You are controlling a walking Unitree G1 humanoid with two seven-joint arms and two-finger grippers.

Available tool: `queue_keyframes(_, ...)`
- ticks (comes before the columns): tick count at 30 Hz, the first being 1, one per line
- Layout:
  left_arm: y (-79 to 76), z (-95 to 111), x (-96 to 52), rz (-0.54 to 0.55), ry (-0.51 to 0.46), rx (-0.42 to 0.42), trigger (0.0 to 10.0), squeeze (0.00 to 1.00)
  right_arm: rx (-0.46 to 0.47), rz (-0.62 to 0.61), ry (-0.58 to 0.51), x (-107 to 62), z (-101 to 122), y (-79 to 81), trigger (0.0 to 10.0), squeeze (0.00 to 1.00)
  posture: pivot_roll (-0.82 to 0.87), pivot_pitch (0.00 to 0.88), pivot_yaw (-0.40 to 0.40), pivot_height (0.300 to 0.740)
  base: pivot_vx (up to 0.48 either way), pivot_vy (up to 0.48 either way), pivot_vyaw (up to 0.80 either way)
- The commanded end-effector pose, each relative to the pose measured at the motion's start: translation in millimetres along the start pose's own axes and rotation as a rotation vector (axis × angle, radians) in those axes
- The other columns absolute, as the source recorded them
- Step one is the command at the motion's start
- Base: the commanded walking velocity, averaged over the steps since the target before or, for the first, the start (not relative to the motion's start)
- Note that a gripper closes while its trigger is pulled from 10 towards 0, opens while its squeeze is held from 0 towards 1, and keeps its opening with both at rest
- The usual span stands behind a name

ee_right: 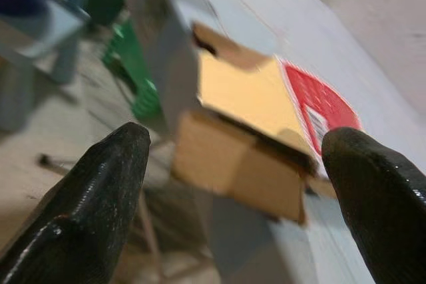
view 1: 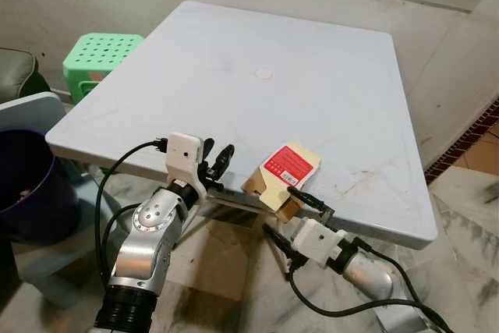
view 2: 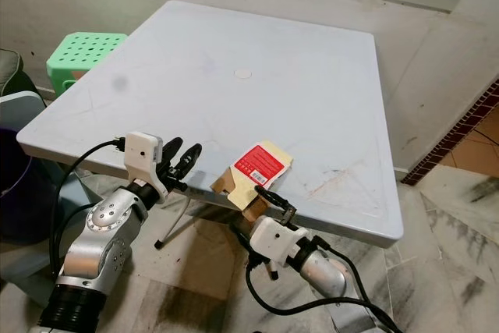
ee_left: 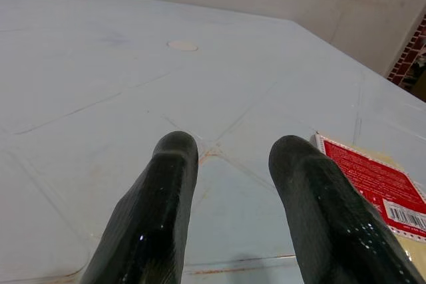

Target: Picking trash to rubbish bin

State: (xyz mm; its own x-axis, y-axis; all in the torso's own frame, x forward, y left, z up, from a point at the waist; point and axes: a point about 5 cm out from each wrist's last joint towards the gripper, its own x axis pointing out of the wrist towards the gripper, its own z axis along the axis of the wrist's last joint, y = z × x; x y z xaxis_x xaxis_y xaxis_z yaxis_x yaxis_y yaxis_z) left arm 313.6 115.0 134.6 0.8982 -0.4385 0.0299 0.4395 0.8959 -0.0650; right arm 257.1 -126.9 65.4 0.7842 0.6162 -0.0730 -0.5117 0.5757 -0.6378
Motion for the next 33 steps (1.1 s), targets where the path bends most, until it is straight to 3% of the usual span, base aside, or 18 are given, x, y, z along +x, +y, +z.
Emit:
queue_keyframes(1, -4.0, 1, 1.7, -0.023, -0.003, 0.009, 10.0, 0.0, -0.022, -0.042, 0.037, -1.3, -5, -0.3, 10.0, 0.0, -0.05, 0.121, -0.056, 0.74, 0.0, 0.0, 0.0)
queue_keyframes(5, -4.5, 1, 2.7, -0.025, -0.002, 0.009, 10.0, 0.0, -0.031, -0.122, 0.077, -0.5, -12, -1.1, 10.0, 0.0, -0.06, 0.122, -0.054, 0.74, 0.0, 0.0, 0.0)
queue_keyframes(10, -5.4, 1, 3.2, -0.029, -0.002, 0.008, 10.0, 0.0, -0.118, -0.175, 0.072, -0.8, -11, -1.8, 9.9, 0.0, -0.06, 0.124, -0.054, 0.74, 0.0, 0.0, 0.0)
queue_keyframes(11, -5.4, 1, 3.3, -0.029, -0.001, 0.009, 10.0, 0.0, -0.137, -0.185, 0.067, -0.4, -11, -1.2, 5.8, 0.0, -0.06, 0.125, -0.053, 0.74, 0.0, 0.0, 0.0)
queue_keyframes(12, -5.4, 1, 3.3, -0.029, -0.001, 0.009, 10.0, 0.0, -0.137, -0.185, 0.067, -0.4, -11, -1.2, 5.8, 0.0, -0.06, 0.125, -0.053, 0.74, 0.0, 0.0, 0.0)
queue_keyframes(13, -5.5, 1, 3.3, -0.029, -0.001, 0.009, 10.0, 0.0, -0.154, -0.192, 0.06, -0.2, -10, -0.7, 4.6, 0.0, -0.06, 0.125, -0.053, 0.74, 0.0, 0.0, 0.0)
queue_keyframes(14, -5.6, 1, 3.2, -0.03, 0.0, 0.009, 10.0, 0.0, -0.161, -0.194, 0.061, 0.2, -11, 0.1, 2.3, 0.0, -0.06, 0.126, -0.053, 0.74, 0.0, 0.0, 0.0)
queue_keyframes(15, -5.7, 0, 3.1, -0.03, 0.001, 0.01, 10.0, 0.0, -0.168, -0.194, 0.062, 0.4, -11, 0.7, 0.6, 0.0, -0.06, 0.126, -0.053, 0.74, 0.0, 0.0, 0.0)
queue_keyframes(16, -5.8, 0, 2.9, -0.03, 0.001, 0.009, 10.0, 0.0, -0.179, -0.2, 0.057, 0.4, -11, 1.0, 0.0, 0.0, -0.06, 0.126, -0.053, 0.74, 0.0, 0.0, 0.0)
queue_keyframes(33, -4.3, -1, 2.1, -0.027, 0.012, 0.019, 10.0, 0.0, -0.271, -0.148, -0.041, 0.4, -8, 12.7, 0.0, 0.0, -0.05, 0.131, -0.053, 0.74, 0.0, 0.0, 0.0)
